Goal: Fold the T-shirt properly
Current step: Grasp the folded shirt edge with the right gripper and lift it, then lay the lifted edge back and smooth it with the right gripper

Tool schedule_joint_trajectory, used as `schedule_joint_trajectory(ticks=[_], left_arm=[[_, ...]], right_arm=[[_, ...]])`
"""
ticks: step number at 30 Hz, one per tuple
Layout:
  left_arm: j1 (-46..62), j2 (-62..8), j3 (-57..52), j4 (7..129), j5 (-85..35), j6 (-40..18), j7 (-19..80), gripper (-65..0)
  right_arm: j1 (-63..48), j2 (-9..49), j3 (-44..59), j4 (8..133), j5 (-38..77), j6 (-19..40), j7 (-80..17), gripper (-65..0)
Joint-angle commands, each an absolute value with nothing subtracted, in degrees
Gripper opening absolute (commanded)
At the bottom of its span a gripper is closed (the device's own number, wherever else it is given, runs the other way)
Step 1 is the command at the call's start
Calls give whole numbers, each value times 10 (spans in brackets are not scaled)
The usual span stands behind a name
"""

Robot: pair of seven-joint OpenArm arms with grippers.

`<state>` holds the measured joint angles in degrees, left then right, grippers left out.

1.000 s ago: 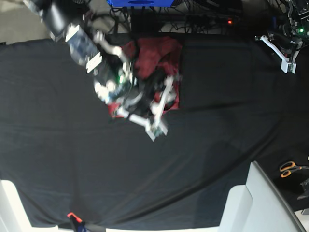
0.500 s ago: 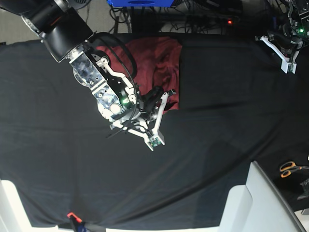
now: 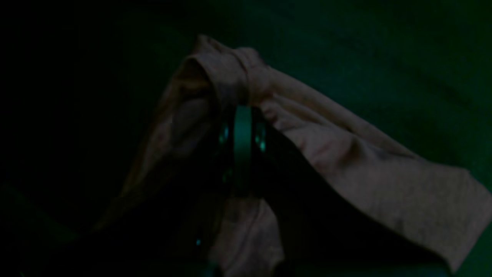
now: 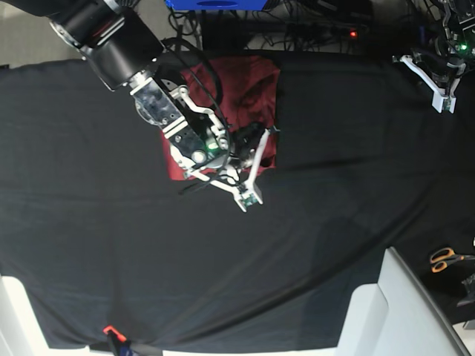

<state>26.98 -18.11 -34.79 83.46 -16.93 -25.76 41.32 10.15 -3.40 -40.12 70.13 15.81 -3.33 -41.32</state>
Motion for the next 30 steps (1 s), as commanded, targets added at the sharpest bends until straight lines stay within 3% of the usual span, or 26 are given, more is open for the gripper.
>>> schedule_joint_trajectory(ticks=[1,11,16,23,30], left_arm=[[272,-191,-353,842,-173,-257,406,-650],[272,-191,-353,842,-173,-257,406,-650],[266,-191,-352,842,-173,-257,406,-650],[256,-191,-352,836,-173,-257,406,-650],[256,-189,-352,840,-173,-257,406,-650]], right_arm=[[119,-48,-413,710,162,-30,-401,-644],[143,-44,-432,713,161,-36,-400,-639],[144,-8,-386,774,161,-36,-401,-638],[80,43,-249,866,163,-31,-444,-642],[-15,71,-236,890,164,-31,-407,-642]])
